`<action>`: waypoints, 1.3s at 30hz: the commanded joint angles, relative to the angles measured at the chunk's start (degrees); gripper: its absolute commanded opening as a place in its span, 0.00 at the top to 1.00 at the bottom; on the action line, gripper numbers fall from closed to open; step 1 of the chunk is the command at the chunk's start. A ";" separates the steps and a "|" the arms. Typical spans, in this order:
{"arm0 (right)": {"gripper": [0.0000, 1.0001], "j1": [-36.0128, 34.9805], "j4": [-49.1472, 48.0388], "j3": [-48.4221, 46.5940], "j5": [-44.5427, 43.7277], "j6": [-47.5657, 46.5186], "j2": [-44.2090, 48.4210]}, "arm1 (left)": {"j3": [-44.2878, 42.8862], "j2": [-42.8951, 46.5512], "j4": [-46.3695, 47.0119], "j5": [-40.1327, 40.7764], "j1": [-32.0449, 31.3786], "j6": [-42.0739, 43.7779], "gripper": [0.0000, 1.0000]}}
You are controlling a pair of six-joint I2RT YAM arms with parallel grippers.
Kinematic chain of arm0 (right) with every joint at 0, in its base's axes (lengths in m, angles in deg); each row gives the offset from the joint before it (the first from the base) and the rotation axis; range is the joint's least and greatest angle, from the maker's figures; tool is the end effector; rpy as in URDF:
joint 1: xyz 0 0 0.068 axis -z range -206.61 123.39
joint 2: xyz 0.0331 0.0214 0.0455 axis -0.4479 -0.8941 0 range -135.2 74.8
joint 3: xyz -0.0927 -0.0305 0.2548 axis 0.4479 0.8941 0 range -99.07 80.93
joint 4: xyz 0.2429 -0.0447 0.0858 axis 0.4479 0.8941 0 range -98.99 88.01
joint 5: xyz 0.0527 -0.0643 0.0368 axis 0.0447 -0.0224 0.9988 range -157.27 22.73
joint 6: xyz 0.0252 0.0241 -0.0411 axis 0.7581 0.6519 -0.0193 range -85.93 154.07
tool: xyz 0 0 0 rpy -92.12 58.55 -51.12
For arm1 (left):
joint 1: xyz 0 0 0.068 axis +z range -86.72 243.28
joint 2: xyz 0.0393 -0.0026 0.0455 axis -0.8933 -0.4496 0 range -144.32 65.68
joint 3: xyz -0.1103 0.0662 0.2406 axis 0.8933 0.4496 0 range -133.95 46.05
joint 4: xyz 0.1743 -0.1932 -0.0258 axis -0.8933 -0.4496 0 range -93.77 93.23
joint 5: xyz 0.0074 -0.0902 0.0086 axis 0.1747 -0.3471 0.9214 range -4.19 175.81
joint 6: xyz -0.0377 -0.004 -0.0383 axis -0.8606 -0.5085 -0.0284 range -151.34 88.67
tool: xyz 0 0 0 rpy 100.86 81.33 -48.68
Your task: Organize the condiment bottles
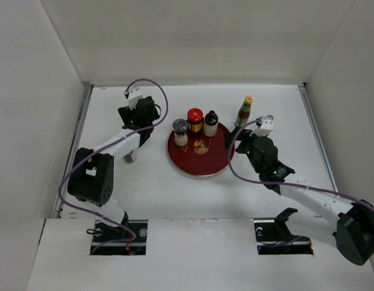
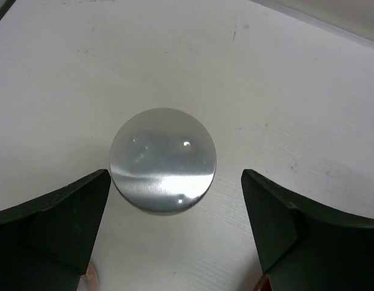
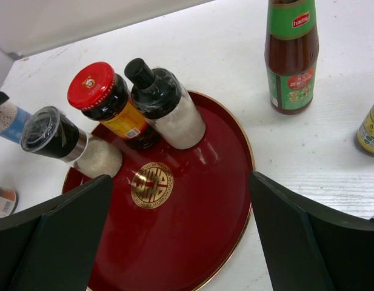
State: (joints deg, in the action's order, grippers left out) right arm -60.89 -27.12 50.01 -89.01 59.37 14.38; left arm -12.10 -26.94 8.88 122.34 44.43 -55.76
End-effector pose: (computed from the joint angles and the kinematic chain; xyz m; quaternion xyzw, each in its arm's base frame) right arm 0.2035 0.1229 0.2537 0.0596 0.7669 0.1825 0.6124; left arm 0.3456 -0.0956 0.2386 -0.1991 0.8088 0.0726 0.5486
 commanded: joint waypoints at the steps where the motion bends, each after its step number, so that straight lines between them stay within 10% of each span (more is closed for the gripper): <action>1: 0.00 -0.65 -3.58 -0.55 0.82 0.36 -0.22 | -4.51 -0.98 0.85 -0.32 1.58 0.69 0.13; 12: 0.00 -0.56 -3.58 -0.37 0.82 0.54 0.04 | -0.31 3.04 4.54 0.64 1.23 1.13 0.63; 25: 0.00 -0.04 -3.84 -0.02 0.21 0.98 0.30 | 6.74 37.59 4.29 6.71 -21.24 6.32 0.66; 32: 0.00 2.95 -4.72 2.52 -1.82 3.17 3.90 | 4.10 29.98 8.22 6.27 -37.08 6.67 0.66; 39: 0.00 5.41 -4.81 3.93 -1.55 4.93 6.28 | 0.59 13.89 17.19 4.69 -36.83 7.64 0.66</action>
State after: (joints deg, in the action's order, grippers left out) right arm -55.78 -27.95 53.77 -89.82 62.89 19.56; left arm -6.60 -11.86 16.40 126.69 6.07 -49.40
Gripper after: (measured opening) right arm 0.999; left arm 0.582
